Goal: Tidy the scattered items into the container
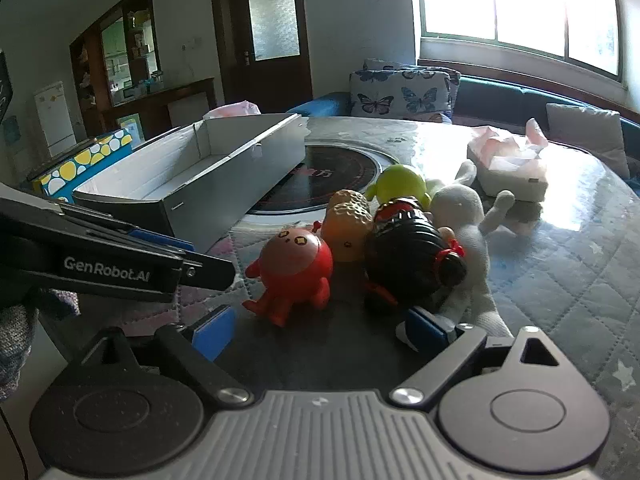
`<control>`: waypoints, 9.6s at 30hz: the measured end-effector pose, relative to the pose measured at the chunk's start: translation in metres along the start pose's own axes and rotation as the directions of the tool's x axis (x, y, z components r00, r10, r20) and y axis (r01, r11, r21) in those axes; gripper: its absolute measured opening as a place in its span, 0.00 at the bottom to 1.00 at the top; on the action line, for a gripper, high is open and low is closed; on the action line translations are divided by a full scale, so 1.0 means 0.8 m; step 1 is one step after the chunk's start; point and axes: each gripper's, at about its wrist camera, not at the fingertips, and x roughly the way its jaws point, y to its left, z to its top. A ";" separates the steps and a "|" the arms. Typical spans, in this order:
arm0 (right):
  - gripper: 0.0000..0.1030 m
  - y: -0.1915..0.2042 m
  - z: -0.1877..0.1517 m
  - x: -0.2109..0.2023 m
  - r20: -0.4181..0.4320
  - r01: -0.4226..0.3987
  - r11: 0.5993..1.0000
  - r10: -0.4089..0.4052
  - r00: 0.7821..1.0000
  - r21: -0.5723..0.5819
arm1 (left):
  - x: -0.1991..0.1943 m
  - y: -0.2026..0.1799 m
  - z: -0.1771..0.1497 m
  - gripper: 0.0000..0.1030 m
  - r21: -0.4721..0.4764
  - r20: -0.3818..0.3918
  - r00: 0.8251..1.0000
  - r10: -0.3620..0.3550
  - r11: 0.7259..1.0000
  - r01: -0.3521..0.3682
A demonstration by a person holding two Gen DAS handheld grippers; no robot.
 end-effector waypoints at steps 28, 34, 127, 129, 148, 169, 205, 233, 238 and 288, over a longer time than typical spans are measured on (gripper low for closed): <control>0.76 0.001 0.017 0.013 -0.013 -0.073 0.997 0.073 0.997 -0.007 | 0.021 0.002 0.022 0.41 -0.003 -0.055 0.996 -0.077 0.997 0.077; 0.70 0.003 0.022 0.019 -0.014 -0.094 0.996 0.094 0.995 -0.012 | 0.021 0.002 0.028 0.41 -0.005 -0.051 0.993 -0.105 0.995 0.104; 0.54 0.145 0.176 0.169 -0.059 -0.260 0.920 0.254 0.965 -0.295 | 0.026 0.222 0.117 0.43 -0.244 0.079 0.993 -0.085 0.964 0.102; 0.54 0.148 0.177 0.183 -0.095 -0.260 0.915 0.243 0.965 -0.308 | 0.036 0.228 0.115 0.43 -0.256 0.059 0.994 -0.093 0.961 0.105; 0.55 0.172 0.178 0.231 -0.223 -0.222 0.878 0.136 0.965 -0.425 | 0.075 0.253 0.105 0.42 -0.355 -0.018 0.989 -0.146 0.926 0.130; 0.66 0.132 0.171 0.129 -0.036 -0.215 0.924 0.215 0.976 -0.315 | 0.031 0.218 0.109 0.42 -0.329 0.053 0.994 -0.101 0.938 0.113; 0.67 -0.017 0.058 -0.008 0.054 0.054 0.998 -0.052 0.997 -0.045 | 0.022 0.034 0.077 0.42 -0.181 0.015 0.959 -0.284 0.942 0.281; 0.64 -0.037 0.055 0.024 0.031 0.068 0.986 -0.064 0.997 -0.151 | 0.045 0.019 0.079 0.42 -0.209 -0.032 0.959 -0.282 0.940 0.269; 0.64 -0.030 0.061 0.031 0.031 0.074 0.976 -0.069 0.997 -0.206 | 0.047 0.021 0.078 0.42 -0.217 -0.032 0.960 -0.279 0.939 0.266; 0.58 -0.039 0.035 0.020 -0.071 -0.097 0.995 0.094 0.993 -0.037 | 0.072 0.012 0.078 0.42 -0.327 -0.103 0.900 -0.424 0.869 0.371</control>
